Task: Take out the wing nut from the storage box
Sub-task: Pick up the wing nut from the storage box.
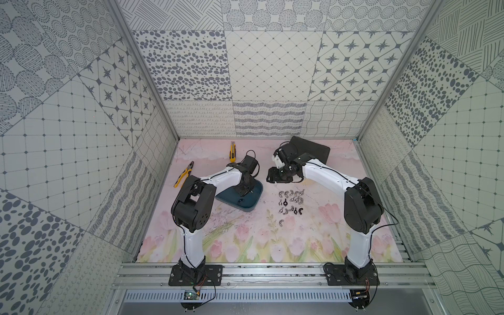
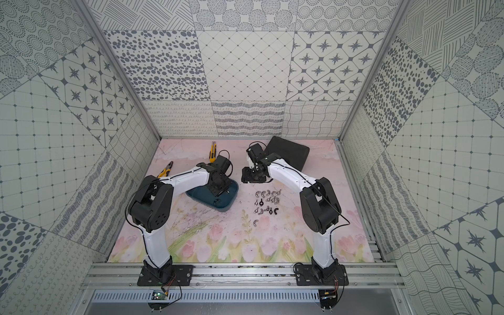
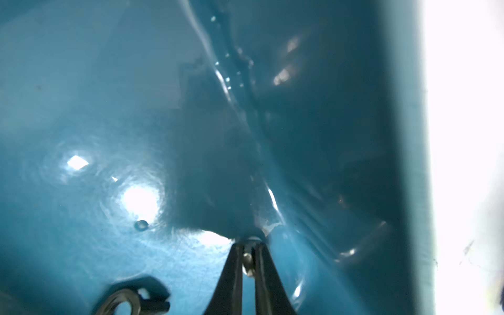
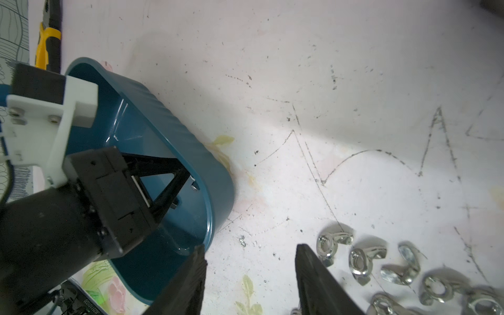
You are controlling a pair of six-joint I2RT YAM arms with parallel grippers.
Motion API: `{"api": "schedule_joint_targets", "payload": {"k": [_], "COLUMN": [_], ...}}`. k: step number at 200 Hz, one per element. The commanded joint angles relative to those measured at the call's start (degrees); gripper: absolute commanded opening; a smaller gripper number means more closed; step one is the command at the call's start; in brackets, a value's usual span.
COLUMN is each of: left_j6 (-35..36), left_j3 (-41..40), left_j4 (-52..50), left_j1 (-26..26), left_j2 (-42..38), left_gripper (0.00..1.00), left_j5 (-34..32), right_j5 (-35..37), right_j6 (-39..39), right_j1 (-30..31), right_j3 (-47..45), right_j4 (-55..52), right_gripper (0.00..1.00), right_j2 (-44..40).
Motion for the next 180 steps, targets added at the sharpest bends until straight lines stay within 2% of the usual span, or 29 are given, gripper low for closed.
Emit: {"api": "schedule_joint_targets", "payload": {"k": [1,71,100,122,136,180], "left_j6": [5.7,15.9,23.0,27.6,29.3,27.8], "left_j3": [1.0,4.5,10.1,15.2,16.8,14.7], "left_j4": [-2.6,-6.4,-11.4,-16.5,-17.9,-17.2], "left_j1": [0.4,-0.1,-2.4,-7.0,-10.5,-22.2], "left_j2": [-1.5,-6.5,-7.1,-6.7,-6.5,-5.1], "left_gripper": [0.03,0.0,0.0,0.0,0.0,0.0], "left_j5": [-0.9,-0.6,2.3,3.3,4.0,4.6], "right_j5": [-0.3,-0.5,0.0,0.7,0.8,1.8], "right_j6": [-1.2,-1.7,-1.8,-1.7,-1.5,-1.0], "right_j1": [-1.2,-4.8,-7.8,-10.6,-12.5,-18.2], "right_j3": [-0.6,-3.4,-6.4,-9.8,-12.3,-19.9], "right_j4": [1.6,1.6,1.7,1.8,2.2,3.1], "right_gripper": [0.57,0.61,0.65,0.7,0.79,0.84], "right_j2": [-3.5,-7.4,-9.8,-12.6,-14.7,-22.3]}}
